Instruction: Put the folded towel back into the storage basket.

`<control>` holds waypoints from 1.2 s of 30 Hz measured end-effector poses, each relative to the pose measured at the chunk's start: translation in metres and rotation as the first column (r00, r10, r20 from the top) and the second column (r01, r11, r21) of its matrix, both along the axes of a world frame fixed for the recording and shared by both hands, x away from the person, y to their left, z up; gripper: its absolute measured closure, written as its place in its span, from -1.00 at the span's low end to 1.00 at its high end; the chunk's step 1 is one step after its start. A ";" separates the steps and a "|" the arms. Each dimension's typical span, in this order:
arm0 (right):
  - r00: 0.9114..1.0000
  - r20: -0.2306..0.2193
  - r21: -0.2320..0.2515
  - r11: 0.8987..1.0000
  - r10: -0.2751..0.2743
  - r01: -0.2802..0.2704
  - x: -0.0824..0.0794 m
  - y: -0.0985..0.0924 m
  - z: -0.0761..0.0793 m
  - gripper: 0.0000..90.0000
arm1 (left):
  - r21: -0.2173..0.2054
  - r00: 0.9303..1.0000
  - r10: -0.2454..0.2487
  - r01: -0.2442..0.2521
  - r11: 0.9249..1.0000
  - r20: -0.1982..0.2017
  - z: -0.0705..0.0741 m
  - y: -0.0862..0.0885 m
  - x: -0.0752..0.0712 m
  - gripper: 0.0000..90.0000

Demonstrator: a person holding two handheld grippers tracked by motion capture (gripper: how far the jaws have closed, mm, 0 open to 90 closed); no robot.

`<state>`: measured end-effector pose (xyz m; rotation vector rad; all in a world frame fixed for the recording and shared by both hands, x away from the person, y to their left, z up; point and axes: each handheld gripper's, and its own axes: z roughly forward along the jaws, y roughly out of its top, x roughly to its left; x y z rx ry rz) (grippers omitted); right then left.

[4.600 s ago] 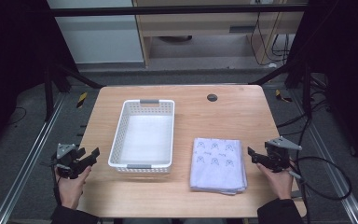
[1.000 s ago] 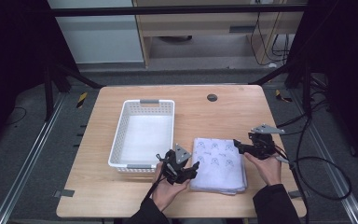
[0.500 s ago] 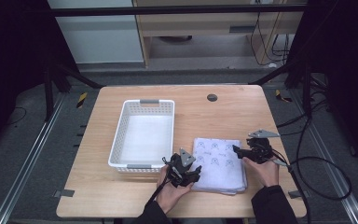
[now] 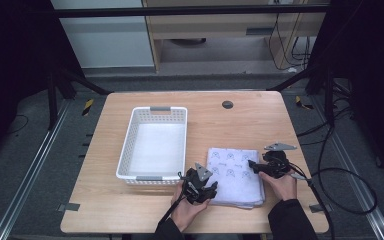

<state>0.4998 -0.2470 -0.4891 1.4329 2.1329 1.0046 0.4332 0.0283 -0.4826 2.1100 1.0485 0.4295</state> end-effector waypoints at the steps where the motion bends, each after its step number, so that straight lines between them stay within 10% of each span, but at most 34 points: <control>1: 1.000 0.001 -0.003 1.000 0.002 -0.002 0.000 0.000 -0.001 -0.25 | 0.003 1.000 0.000 0.000 1.000 -0.006 -0.001 0.000 0.001 0.06; 17: 0.999 -0.046 0.057 0.998 0.000 0.003 0.002 0.000 -0.009 -0.11 | -0.062 0.997 0.030 -0.035 0.997 -0.074 -0.013 0.002 0.006 -0.05; 36: 0.994 -0.103 0.170 0.985 0.029 -0.011 0.001 -0.001 -0.008 0.69 | -0.117 0.996 0.026 -0.036 0.992 -0.086 -0.012 -0.002 0.001 0.61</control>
